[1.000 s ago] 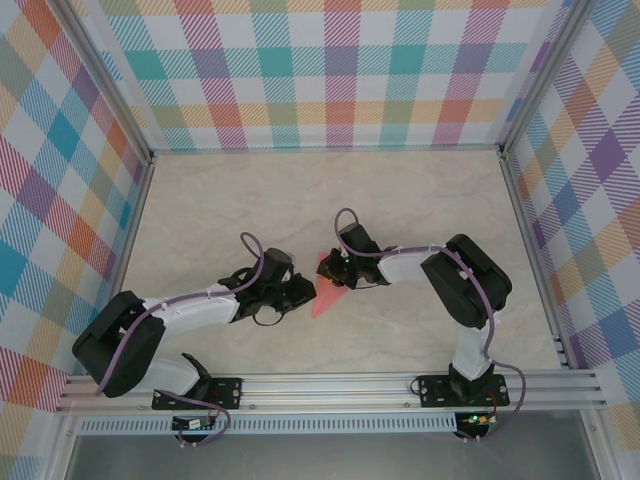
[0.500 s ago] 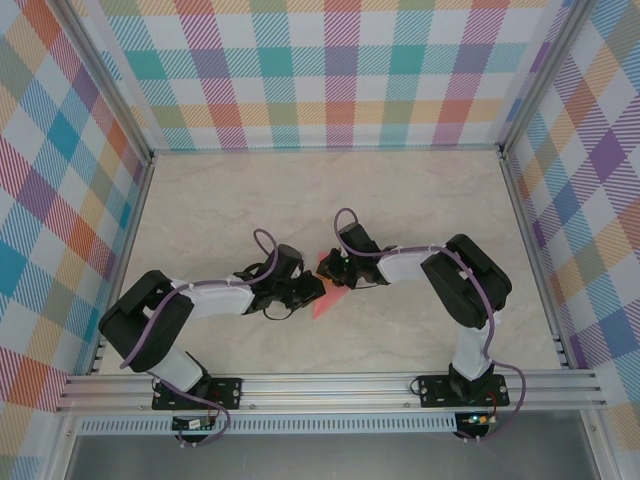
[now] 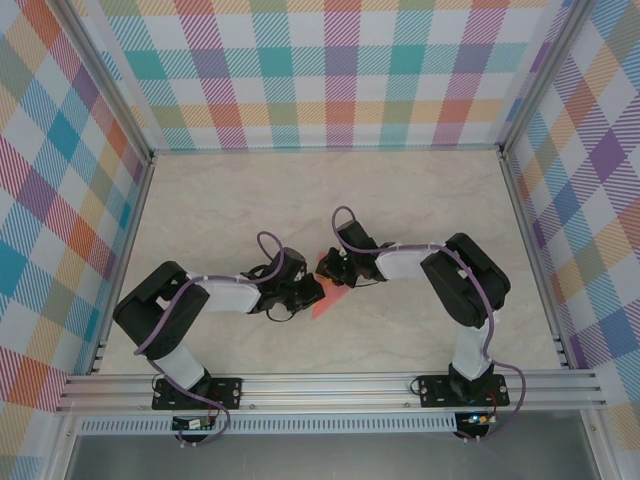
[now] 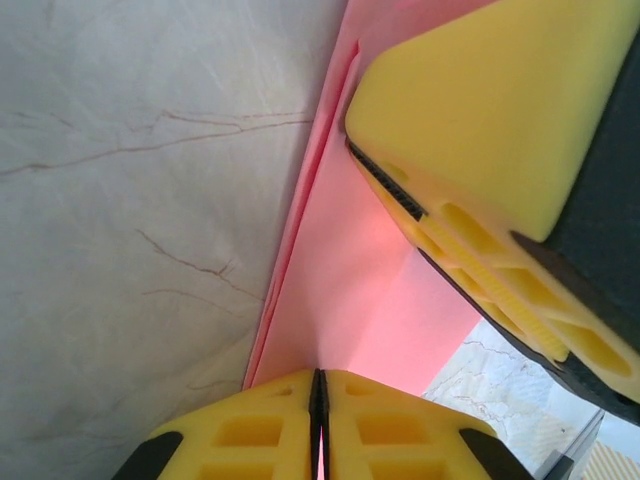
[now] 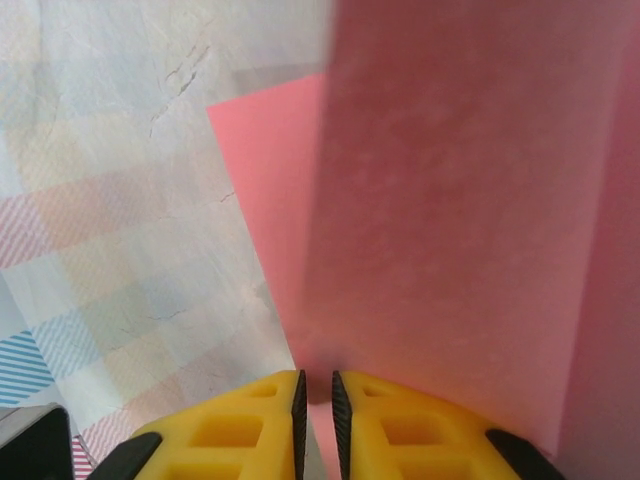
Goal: Fold a paper plane with a square sheet of paper (pick it up from the middle)
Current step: Fourth fold the wing at the center of the table.
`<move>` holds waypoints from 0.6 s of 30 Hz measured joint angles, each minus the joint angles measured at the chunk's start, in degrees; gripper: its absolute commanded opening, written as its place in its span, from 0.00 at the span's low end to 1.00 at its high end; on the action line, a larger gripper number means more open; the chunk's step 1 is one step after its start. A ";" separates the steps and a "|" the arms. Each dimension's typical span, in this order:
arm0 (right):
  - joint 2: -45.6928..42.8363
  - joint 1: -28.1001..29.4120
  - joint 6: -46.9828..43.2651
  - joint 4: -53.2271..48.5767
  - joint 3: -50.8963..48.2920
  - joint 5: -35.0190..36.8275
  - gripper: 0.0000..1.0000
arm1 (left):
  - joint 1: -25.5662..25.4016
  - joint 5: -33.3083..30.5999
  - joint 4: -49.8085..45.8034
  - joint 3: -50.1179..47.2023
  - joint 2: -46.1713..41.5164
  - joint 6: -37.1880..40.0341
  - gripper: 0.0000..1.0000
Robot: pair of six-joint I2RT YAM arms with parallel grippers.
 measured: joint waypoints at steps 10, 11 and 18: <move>-1.25 -2.25 -10.16 -12.04 5.62 -2.95 0.24 | -0.37 -0.39 3.65 -2.10 -0.35 0.02 0.08; -1.97 -2.45 -11.32 -12.94 6.05 -3.32 0.22 | -0.42 -0.39 3.65 -2.10 -0.35 0.02 0.07; -5.66 -3.08 -14.97 -13.62 5.46 -5.88 0.13 | -0.46 -0.48 3.61 -2.08 -0.35 0.02 0.07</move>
